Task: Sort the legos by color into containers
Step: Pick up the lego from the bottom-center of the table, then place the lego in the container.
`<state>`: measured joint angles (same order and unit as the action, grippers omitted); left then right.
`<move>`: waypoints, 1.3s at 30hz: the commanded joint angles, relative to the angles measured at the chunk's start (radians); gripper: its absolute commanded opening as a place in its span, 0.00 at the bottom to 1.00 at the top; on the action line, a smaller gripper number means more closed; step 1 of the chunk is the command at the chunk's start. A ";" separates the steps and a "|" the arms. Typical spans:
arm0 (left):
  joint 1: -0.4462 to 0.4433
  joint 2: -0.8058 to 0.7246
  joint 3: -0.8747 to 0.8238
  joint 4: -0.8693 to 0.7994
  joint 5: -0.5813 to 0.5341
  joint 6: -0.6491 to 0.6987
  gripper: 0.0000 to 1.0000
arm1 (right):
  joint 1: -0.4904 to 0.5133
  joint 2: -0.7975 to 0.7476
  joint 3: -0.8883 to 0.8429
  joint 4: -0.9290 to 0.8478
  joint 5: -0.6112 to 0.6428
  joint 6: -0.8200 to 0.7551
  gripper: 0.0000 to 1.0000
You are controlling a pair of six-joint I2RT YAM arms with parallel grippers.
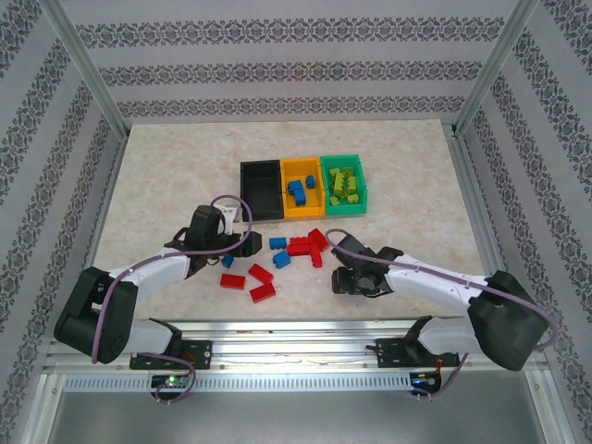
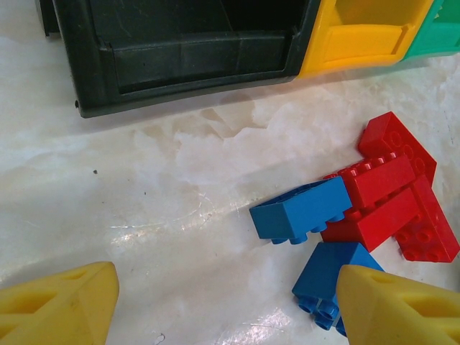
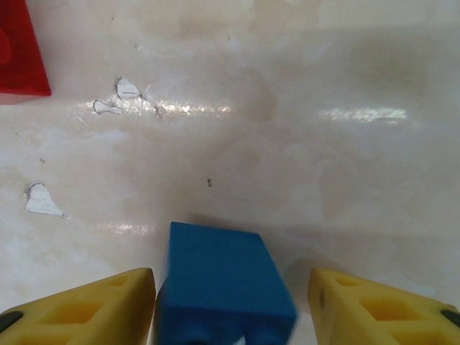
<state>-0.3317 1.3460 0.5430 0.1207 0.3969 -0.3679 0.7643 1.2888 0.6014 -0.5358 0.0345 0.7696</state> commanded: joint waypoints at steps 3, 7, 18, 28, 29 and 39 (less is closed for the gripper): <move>0.011 0.001 0.018 0.042 0.015 -0.008 0.80 | 0.022 0.049 0.032 0.024 -0.024 -0.001 0.60; 0.010 0.005 0.020 0.042 0.016 -0.008 0.80 | 0.026 0.062 0.035 0.017 -0.018 -0.011 0.58; 0.010 0.012 0.023 0.043 0.015 -0.007 0.80 | 0.028 0.064 0.104 -0.050 0.021 -0.077 0.35; 0.010 0.015 0.022 0.039 0.008 -0.006 0.80 | -0.058 0.168 0.363 -0.040 0.032 -0.246 0.34; 0.010 0.019 0.024 0.037 0.008 -0.005 0.80 | -0.075 0.193 0.407 -0.034 0.022 -0.269 0.34; 0.010 0.025 0.026 0.036 0.002 -0.001 0.80 | -0.207 0.578 0.947 -0.107 -0.057 -0.464 0.35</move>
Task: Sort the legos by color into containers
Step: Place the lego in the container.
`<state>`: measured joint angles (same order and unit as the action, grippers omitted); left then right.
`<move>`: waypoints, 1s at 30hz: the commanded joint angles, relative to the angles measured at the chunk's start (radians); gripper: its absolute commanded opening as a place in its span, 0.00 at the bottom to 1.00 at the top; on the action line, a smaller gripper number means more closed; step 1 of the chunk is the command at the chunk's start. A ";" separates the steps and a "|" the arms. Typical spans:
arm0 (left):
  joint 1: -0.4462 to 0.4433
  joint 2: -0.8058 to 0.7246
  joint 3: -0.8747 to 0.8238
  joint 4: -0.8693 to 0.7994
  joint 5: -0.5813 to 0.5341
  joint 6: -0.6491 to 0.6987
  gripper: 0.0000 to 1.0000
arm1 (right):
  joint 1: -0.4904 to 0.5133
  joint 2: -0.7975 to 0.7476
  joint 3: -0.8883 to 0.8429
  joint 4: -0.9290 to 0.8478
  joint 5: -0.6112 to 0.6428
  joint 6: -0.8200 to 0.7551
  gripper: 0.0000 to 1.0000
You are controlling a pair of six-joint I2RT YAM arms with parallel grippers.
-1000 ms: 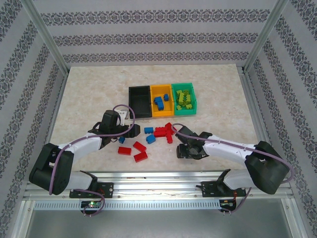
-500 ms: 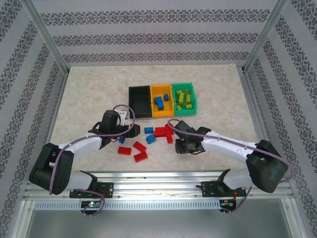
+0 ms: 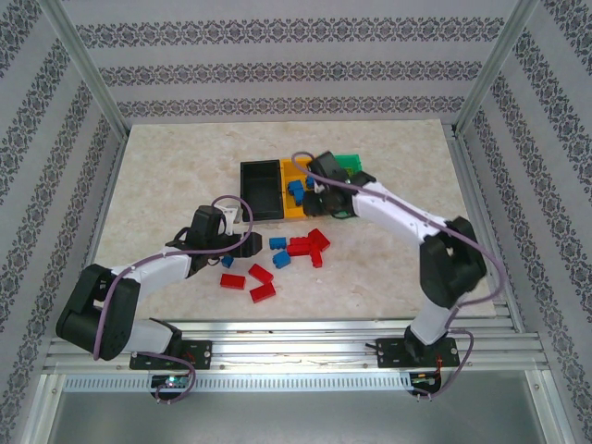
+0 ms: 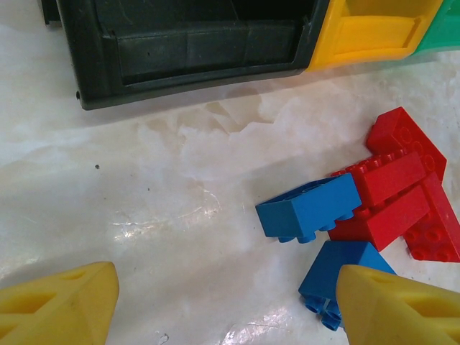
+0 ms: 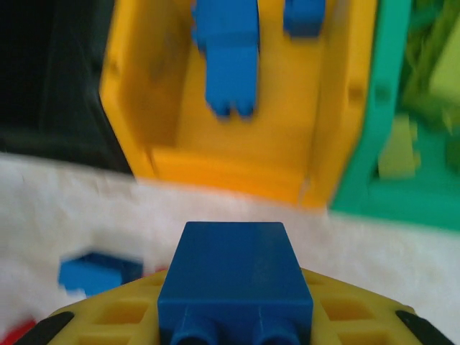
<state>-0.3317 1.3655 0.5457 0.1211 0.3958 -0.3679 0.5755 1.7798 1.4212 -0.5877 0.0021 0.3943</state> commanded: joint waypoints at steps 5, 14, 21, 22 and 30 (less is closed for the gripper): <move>0.010 0.000 0.026 0.028 -0.005 0.004 0.80 | -0.062 0.282 0.384 -0.092 -0.042 -0.124 0.36; 0.010 -0.009 0.027 0.015 -0.018 0.011 0.80 | -0.094 0.550 0.717 -0.124 -0.041 -0.126 0.36; 0.011 -0.011 0.025 0.018 -0.016 0.011 0.80 | -0.095 0.644 0.831 -0.140 -0.043 -0.120 0.46; 0.011 -0.012 0.026 0.018 -0.015 0.011 0.80 | -0.095 0.650 0.843 -0.149 -0.043 -0.119 0.49; 0.010 -0.019 0.025 0.016 -0.015 0.011 0.80 | -0.086 0.569 0.763 -0.144 -0.057 -0.128 0.52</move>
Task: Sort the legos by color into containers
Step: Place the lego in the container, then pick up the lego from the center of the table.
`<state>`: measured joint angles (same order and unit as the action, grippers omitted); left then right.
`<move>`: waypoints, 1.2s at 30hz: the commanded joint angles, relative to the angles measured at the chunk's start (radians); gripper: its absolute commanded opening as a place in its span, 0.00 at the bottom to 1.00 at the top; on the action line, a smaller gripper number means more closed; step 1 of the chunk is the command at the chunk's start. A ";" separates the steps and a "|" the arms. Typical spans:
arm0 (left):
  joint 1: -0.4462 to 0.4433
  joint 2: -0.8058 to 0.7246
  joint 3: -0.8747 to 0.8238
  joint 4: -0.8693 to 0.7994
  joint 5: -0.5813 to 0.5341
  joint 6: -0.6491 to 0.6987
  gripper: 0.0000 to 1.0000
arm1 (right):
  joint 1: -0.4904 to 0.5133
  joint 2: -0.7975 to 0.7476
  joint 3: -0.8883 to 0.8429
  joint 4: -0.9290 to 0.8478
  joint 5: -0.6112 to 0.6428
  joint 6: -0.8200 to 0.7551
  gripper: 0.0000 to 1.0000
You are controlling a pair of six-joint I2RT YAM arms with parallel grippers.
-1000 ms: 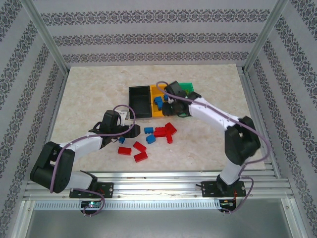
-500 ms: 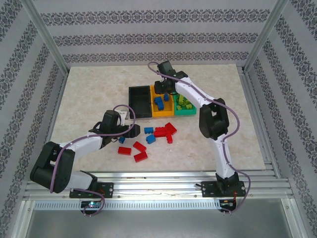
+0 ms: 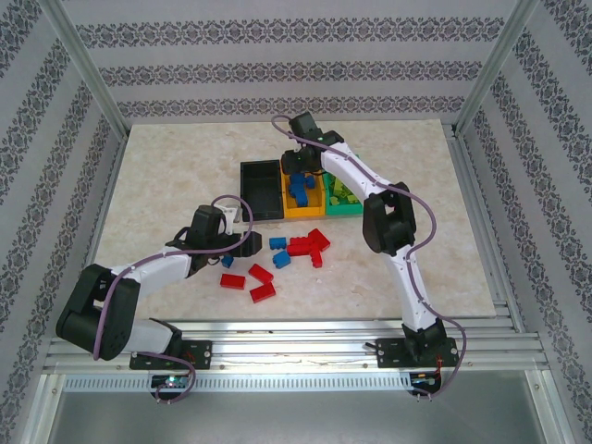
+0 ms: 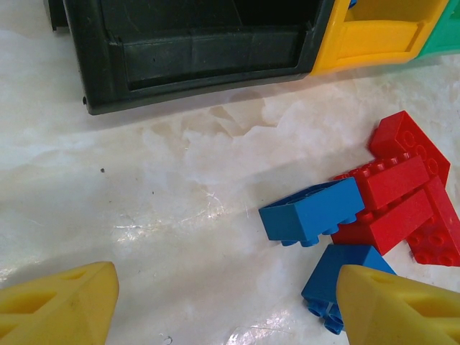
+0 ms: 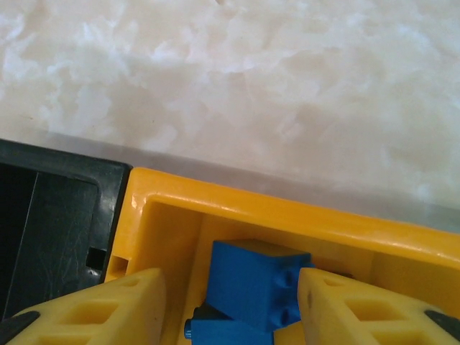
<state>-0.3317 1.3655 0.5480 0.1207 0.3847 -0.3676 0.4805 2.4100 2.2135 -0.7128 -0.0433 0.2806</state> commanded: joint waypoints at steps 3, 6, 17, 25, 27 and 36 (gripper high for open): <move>0.010 -0.016 0.021 0.021 0.001 0.009 0.80 | 0.019 -0.153 -0.141 0.016 -0.015 -0.019 0.52; 0.011 -0.007 0.022 0.029 0.013 0.004 0.80 | 0.033 -0.258 -0.273 0.059 -0.018 -0.023 0.52; 0.005 0.009 0.022 0.057 0.053 -0.019 0.80 | 0.096 -0.678 -0.932 0.295 -0.002 0.001 0.53; -0.010 0.086 0.078 0.010 0.079 -0.017 0.80 | 0.082 -0.848 -1.257 0.451 -0.004 0.005 0.54; -0.014 0.122 0.086 0.040 0.116 -0.051 0.79 | 0.081 -0.865 -1.296 0.478 0.004 -0.017 0.54; -0.103 0.178 0.250 -0.204 0.034 -0.012 0.78 | 0.036 -0.882 -1.370 0.537 -0.021 -0.017 0.56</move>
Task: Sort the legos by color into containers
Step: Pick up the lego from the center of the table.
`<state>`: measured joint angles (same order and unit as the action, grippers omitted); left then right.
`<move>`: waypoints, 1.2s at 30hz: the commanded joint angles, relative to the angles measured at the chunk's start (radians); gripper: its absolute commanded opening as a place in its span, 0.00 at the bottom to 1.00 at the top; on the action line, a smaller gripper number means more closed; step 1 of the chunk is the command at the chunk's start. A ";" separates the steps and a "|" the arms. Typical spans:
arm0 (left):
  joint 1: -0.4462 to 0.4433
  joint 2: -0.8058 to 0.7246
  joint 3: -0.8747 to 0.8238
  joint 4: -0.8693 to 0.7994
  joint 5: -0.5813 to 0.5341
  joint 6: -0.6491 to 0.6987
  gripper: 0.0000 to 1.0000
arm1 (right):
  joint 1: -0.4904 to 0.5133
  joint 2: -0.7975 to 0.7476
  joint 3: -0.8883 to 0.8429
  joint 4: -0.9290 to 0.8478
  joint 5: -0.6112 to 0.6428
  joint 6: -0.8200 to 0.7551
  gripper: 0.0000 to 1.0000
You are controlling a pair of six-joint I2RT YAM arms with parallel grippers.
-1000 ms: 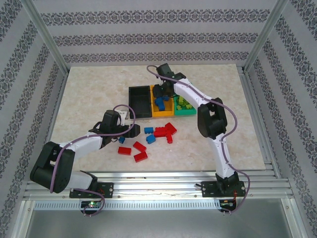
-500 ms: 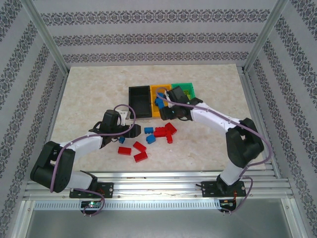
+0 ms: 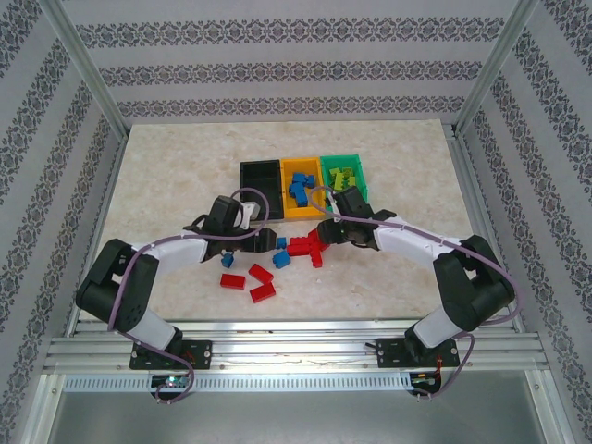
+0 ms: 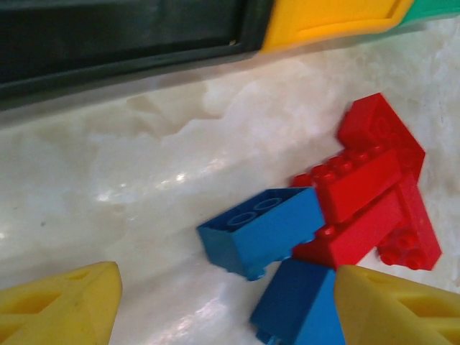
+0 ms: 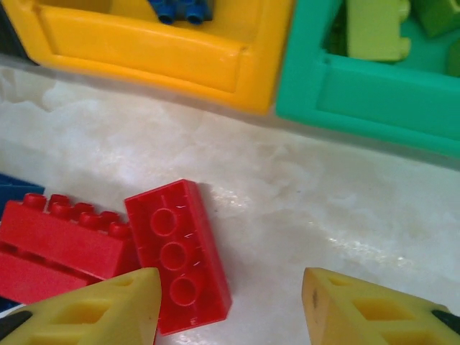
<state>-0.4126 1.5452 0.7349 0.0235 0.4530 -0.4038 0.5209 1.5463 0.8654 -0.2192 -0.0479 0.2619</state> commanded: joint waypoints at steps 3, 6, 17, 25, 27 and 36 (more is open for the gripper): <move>-0.045 0.020 0.134 -0.203 -0.025 0.096 0.78 | -0.005 -0.031 -0.041 0.048 0.002 -0.003 0.57; -0.053 0.048 0.199 -0.312 -0.053 0.136 0.78 | -0.016 -0.043 -0.060 0.063 0.010 0.003 0.57; -0.132 0.186 0.402 -0.552 -0.174 0.111 0.78 | -0.031 0.021 -0.062 0.066 0.028 -0.003 0.58; -0.137 0.277 0.478 -0.596 -0.187 0.086 0.78 | -0.032 0.037 -0.054 0.063 0.016 -0.004 0.59; -0.142 0.298 0.496 -0.602 -0.179 0.082 0.79 | -0.032 0.037 -0.054 0.064 0.017 -0.006 0.59; -0.169 0.383 0.570 -0.657 -0.230 0.096 0.71 | -0.031 0.054 -0.043 0.065 0.017 -0.009 0.59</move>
<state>-0.5678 1.9034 1.2884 -0.5617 0.2775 -0.3069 0.4992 1.5887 0.8021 -0.1627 -0.0391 0.2619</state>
